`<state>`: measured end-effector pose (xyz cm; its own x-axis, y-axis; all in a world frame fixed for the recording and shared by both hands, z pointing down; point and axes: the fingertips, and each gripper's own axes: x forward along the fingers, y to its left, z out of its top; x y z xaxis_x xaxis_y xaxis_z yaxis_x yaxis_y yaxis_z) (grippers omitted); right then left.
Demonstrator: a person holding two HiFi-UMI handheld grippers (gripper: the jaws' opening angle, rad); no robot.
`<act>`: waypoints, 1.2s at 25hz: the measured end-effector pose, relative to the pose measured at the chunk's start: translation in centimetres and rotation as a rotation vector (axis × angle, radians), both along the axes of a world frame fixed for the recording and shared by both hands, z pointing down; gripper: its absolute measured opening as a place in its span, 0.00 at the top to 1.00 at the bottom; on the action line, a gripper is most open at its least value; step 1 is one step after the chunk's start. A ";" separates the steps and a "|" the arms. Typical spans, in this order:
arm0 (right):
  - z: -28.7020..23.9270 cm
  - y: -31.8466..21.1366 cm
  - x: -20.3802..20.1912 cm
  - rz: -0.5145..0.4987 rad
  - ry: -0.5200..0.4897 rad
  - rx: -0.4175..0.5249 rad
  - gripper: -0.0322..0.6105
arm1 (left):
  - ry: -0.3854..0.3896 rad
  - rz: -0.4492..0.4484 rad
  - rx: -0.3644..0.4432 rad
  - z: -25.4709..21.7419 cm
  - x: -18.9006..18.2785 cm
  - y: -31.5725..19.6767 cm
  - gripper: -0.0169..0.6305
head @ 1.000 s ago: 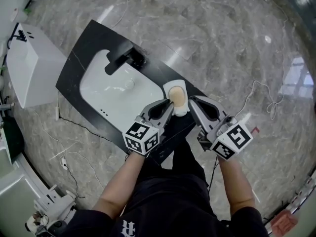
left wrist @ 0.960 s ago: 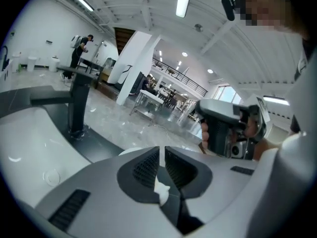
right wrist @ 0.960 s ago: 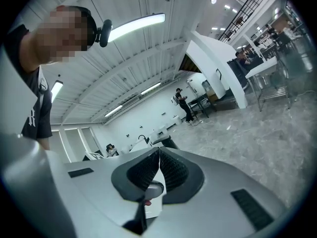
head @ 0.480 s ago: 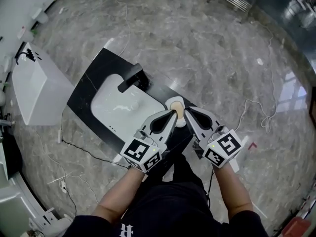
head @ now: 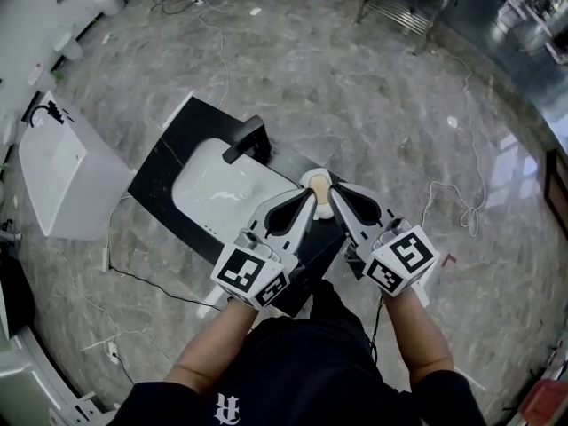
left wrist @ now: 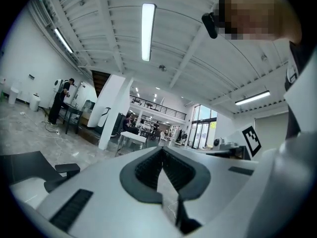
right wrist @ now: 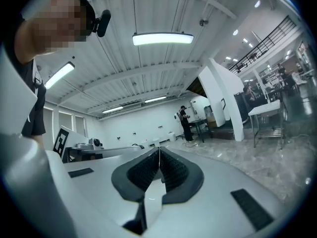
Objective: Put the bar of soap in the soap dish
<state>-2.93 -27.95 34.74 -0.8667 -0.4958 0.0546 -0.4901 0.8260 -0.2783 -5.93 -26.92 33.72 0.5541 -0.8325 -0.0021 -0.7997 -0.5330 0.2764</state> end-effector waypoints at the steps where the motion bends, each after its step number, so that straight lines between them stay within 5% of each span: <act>1: -0.6 0.4 -0.2 0.005 0.002 0.012 0.94 | 0.005 0.001 0.006 -0.4 -0.2 0.4 0.96; 10: -3.6 3.8 -1.9 0.041 0.053 0.110 0.94 | 0.009 0.041 0.060 -3.6 -1.0 3.7 0.96; 30: -5.2 6.1 -1.1 0.076 0.054 0.152 0.94 | 0.000 0.087 0.088 -4.4 0.6 6.3 0.96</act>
<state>-3.99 -21.82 29.52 -0.8243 -0.5659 0.0192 -0.5636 0.8166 -0.1246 -5.38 -20.59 29.34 0.6238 -0.7781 -0.0731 -0.7497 -0.6222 0.2256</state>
